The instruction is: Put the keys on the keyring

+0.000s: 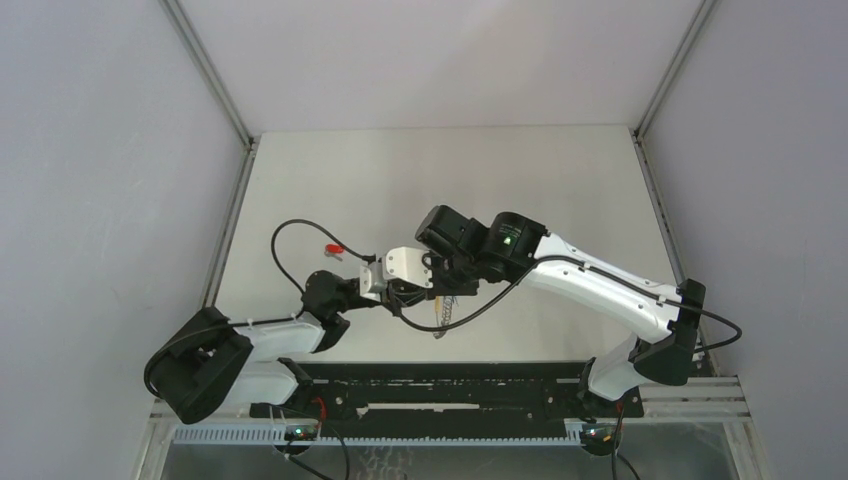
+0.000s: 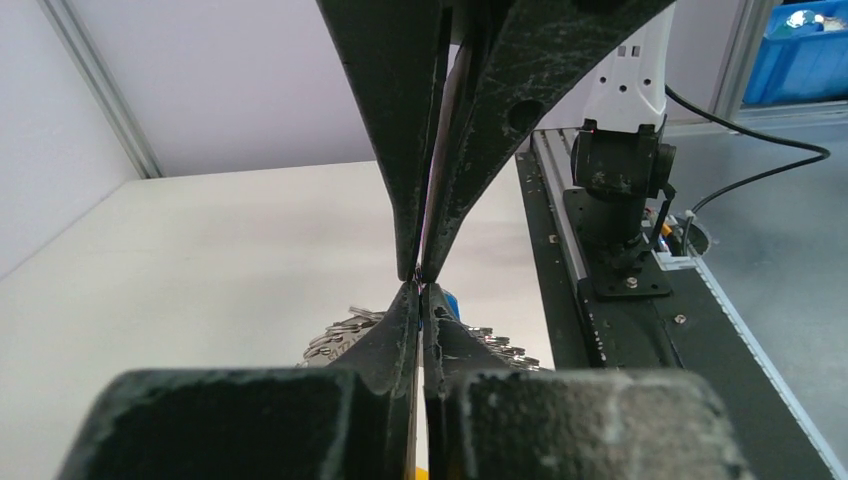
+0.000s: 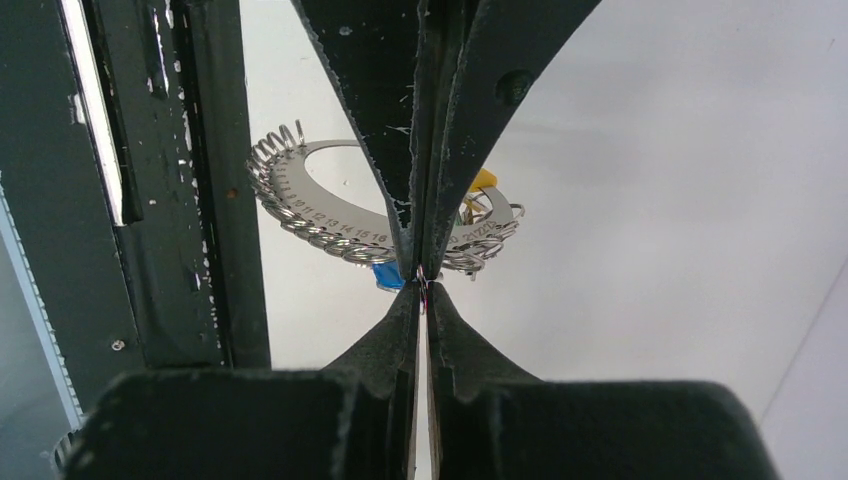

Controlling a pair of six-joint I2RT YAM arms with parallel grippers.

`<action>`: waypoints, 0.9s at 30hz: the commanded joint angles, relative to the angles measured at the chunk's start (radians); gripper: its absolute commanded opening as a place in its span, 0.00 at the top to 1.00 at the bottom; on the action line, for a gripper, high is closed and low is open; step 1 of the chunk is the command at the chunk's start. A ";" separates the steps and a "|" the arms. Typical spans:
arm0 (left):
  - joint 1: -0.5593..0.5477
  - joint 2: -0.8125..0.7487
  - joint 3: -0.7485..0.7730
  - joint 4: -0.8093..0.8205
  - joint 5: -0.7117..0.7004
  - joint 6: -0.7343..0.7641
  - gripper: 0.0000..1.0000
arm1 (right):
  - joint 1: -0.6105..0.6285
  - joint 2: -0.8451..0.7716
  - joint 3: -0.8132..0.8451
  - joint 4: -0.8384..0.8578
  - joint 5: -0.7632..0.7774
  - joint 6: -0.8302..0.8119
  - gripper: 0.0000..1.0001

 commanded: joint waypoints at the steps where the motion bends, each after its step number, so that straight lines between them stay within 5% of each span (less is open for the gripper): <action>1: -0.005 -0.010 0.064 0.058 0.015 -0.010 1.00 | 0.015 -0.007 0.049 0.044 0.013 -0.009 1.00; 7: -0.005 -0.030 0.045 0.059 -0.020 0.007 1.00 | 0.018 -0.035 0.039 0.061 0.033 0.001 1.00; 13: 0.002 -0.081 0.022 0.059 -0.054 0.030 1.00 | -0.005 -0.161 -0.049 0.134 0.025 0.023 0.79; 20: 0.021 -0.147 0.015 0.060 -0.041 0.043 1.00 | -0.204 -0.400 -0.269 0.394 -0.322 0.061 0.67; 27: 0.023 -0.191 0.031 0.075 -0.045 0.054 1.00 | -0.365 -0.469 -0.388 0.593 -0.614 0.184 0.64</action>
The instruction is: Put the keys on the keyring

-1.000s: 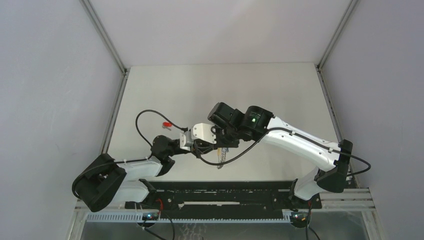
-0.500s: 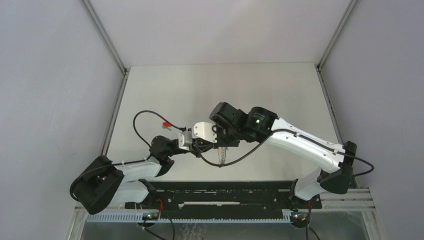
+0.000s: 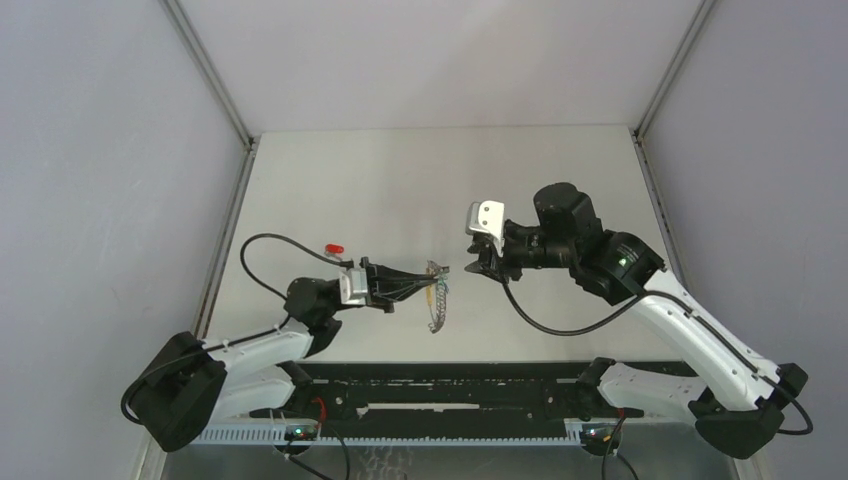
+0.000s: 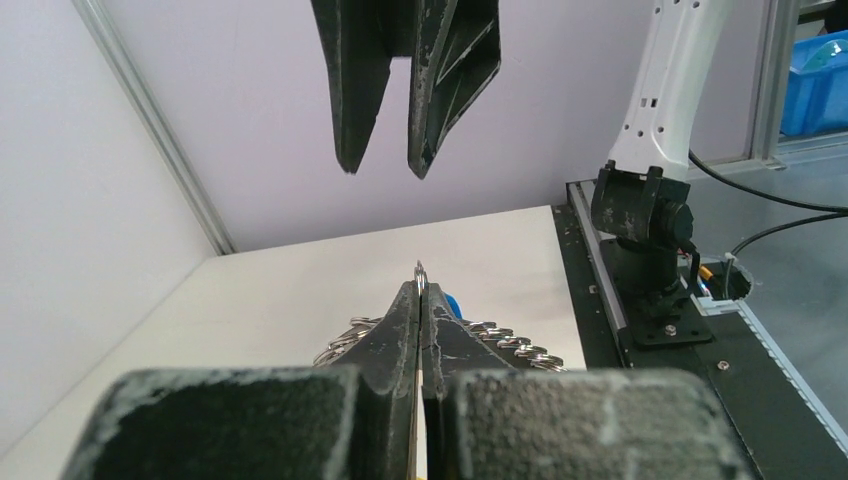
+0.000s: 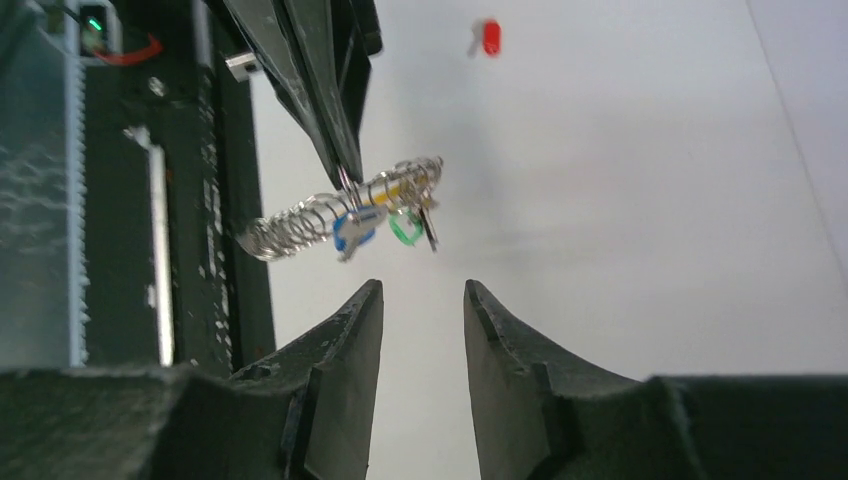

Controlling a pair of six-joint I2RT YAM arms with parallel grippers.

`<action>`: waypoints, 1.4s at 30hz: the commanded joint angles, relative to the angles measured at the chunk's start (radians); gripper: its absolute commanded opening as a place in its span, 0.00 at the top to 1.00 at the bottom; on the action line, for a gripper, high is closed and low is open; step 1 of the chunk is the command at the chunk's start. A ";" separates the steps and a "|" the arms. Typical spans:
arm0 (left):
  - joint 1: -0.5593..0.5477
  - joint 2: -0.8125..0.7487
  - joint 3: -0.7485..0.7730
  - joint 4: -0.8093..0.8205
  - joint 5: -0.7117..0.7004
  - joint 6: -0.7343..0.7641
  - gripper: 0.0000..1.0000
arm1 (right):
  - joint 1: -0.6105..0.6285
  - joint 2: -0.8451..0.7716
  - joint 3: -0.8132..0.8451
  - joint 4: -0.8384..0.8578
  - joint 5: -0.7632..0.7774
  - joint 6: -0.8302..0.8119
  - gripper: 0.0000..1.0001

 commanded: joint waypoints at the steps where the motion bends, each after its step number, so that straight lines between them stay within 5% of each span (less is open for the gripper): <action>1: 0.006 -0.043 0.034 0.081 -0.015 0.031 1.00 | -0.062 0.001 -0.044 0.205 -0.257 0.105 0.64; 7: 0.009 -0.053 0.051 0.081 -0.026 0.047 1.00 | -0.105 0.030 -0.076 0.272 -0.399 0.165 0.65; 25: 0.014 -0.052 0.063 0.092 -0.047 0.041 1.00 | -0.104 0.117 -0.100 0.289 -0.466 0.188 0.74; 42: 0.014 -0.103 0.055 0.092 -0.034 0.041 1.00 | -0.119 0.142 -0.099 0.254 -0.493 0.170 1.00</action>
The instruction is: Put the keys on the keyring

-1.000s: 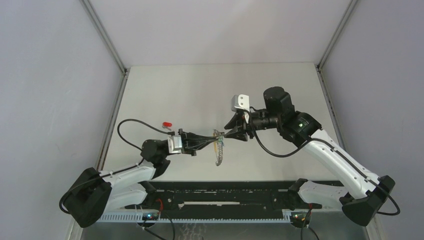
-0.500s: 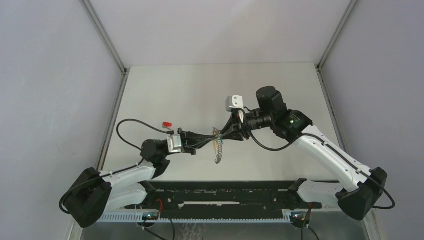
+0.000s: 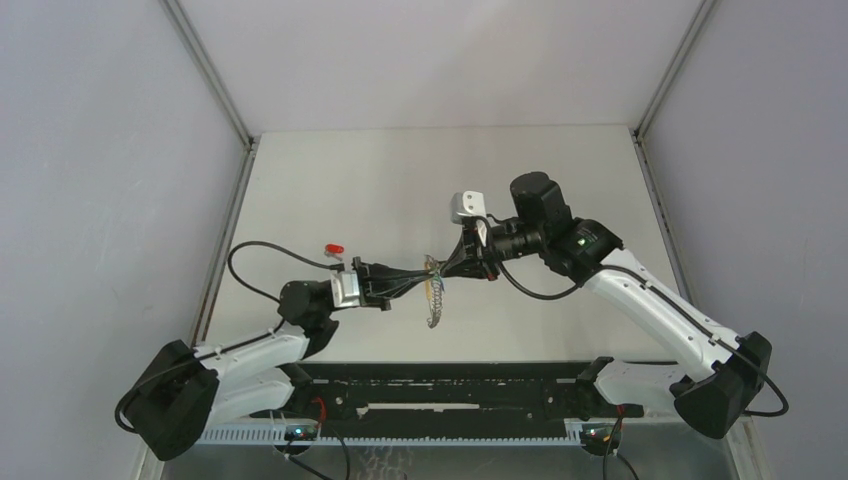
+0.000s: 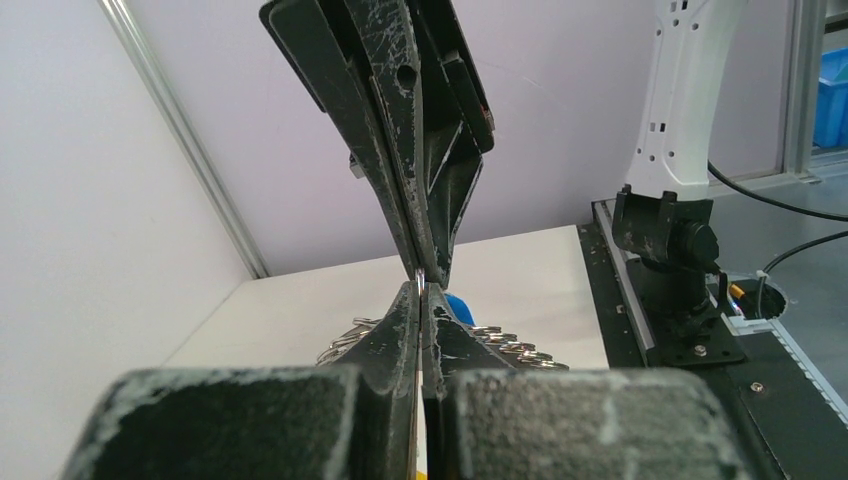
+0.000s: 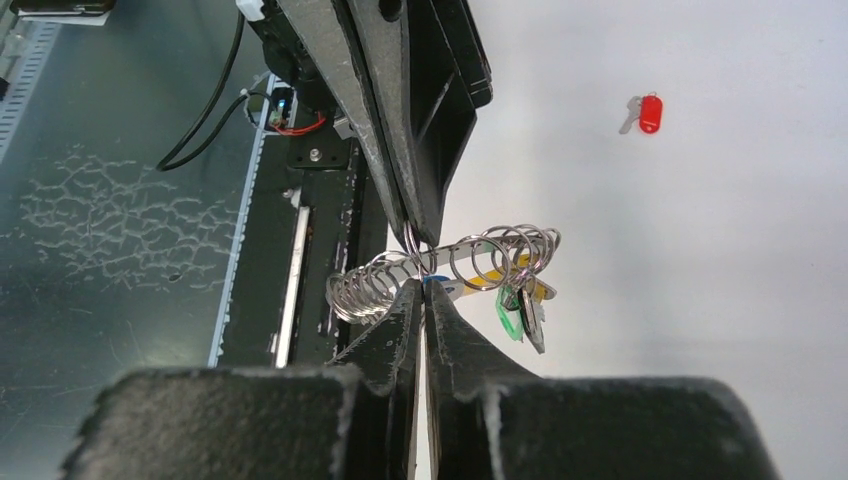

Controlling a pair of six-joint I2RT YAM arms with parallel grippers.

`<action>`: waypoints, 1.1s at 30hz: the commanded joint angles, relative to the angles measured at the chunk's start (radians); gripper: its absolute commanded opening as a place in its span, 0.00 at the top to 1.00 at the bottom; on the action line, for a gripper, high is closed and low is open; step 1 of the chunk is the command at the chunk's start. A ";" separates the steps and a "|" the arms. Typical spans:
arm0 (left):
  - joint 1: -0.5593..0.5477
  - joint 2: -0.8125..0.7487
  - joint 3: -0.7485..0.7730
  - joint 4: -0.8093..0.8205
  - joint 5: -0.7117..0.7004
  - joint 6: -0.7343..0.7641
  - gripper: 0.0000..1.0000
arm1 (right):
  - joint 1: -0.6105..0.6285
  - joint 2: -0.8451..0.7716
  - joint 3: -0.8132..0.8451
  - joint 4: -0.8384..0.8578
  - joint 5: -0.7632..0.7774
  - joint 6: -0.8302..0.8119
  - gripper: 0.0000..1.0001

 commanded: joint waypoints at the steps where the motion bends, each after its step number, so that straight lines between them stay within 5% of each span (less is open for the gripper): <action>1: 0.006 -0.059 0.055 0.076 -0.006 0.019 1.00 | -0.014 0.008 0.001 -0.005 -0.043 -0.005 1.00; 17: -0.020 -0.059 0.075 0.082 0.025 0.016 1.00 | 0.029 0.054 0.002 0.094 -0.012 0.087 1.00; 27: -0.023 -0.047 0.040 0.099 -0.013 0.023 1.00 | 0.036 -0.090 -0.003 -0.041 0.111 -0.096 0.75; 33: -0.023 -0.028 0.052 0.100 0.008 0.005 1.00 | 0.063 -0.159 -0.062 0.047 0.107 -0.180 0.69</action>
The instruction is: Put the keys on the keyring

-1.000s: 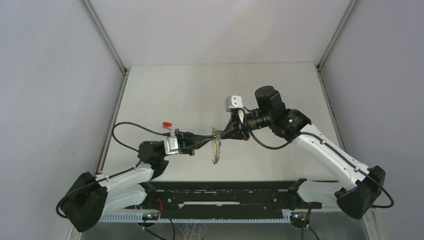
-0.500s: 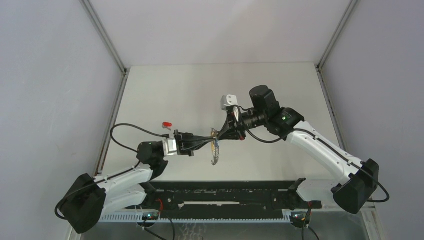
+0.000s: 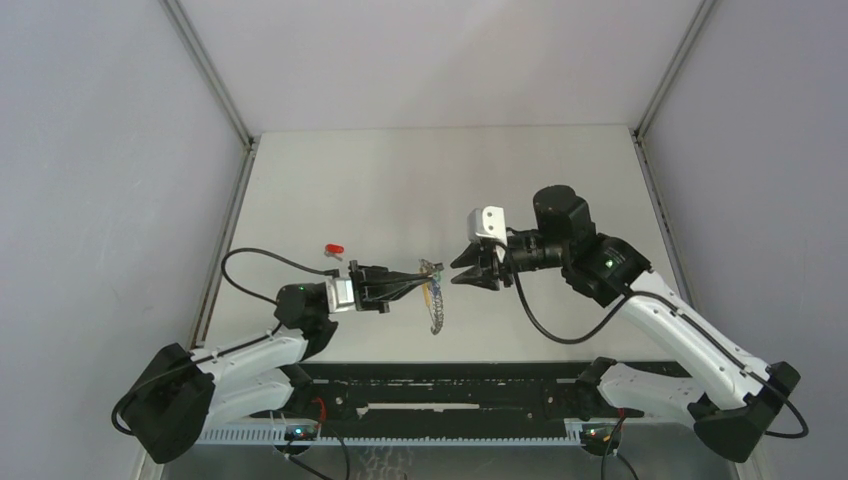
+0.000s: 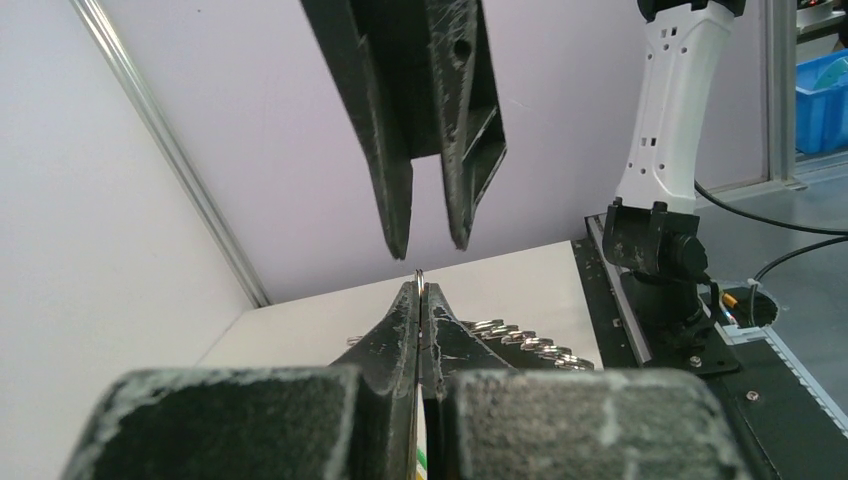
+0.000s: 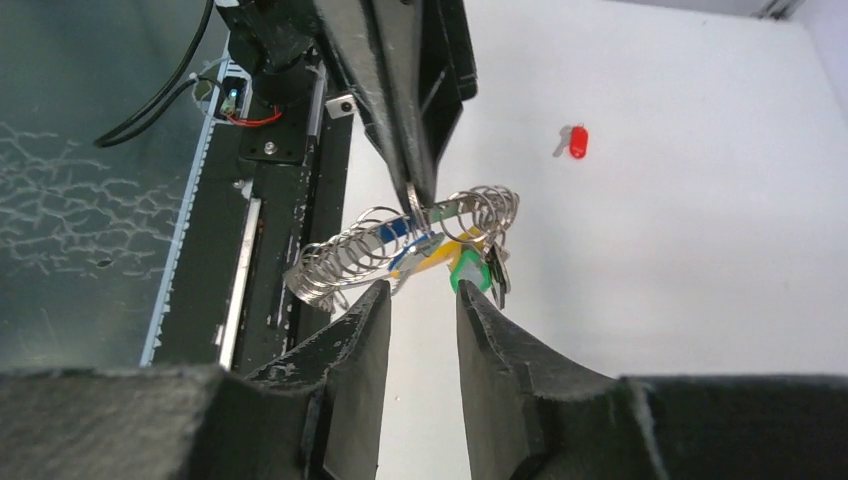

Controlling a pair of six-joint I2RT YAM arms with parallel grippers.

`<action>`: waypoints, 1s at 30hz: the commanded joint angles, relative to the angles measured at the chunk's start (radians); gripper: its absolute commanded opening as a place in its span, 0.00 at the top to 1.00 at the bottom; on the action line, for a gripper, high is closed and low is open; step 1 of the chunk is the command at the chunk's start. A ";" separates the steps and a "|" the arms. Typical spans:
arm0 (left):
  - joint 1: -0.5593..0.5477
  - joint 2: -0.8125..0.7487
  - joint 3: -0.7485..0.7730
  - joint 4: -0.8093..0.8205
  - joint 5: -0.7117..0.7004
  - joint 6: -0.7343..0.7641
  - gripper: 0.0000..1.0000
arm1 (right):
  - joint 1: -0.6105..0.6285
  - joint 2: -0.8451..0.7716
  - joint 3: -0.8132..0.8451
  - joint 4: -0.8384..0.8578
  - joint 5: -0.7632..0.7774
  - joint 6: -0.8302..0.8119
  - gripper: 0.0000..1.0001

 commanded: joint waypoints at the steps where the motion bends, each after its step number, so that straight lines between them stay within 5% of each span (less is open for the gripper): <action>1: -0.004 0.008 0.055 0.072 -0.006 0.002 1.00 | 0.035 -0.031 -0.033 0.073 0.022 -0.103 0.69; 16: -0.006 0.019 0.067 0.071 0.020 -0.015 1.00 | 0.085 0.030 -0.033 0.148 0.004 -0.139 0.75; 22: -0.009 0.018 0.070 0.073 0.021 -0.018 1.00 | 0.087 0.040 -0.033 0.143 -0.017 -0.141 0.83; 27: -0.010 0.017 0.066 0.073 0.016 -0.020 1.00 | 0.087 0.043 -0.033 0.131 -0.013 -0.140 1.00; 30: -0.009 0.022 0.056 0.072 -0.006 -0.023 0.96 | 0.087 0.027 -0.029 0.097 0.045 -0.134 1.00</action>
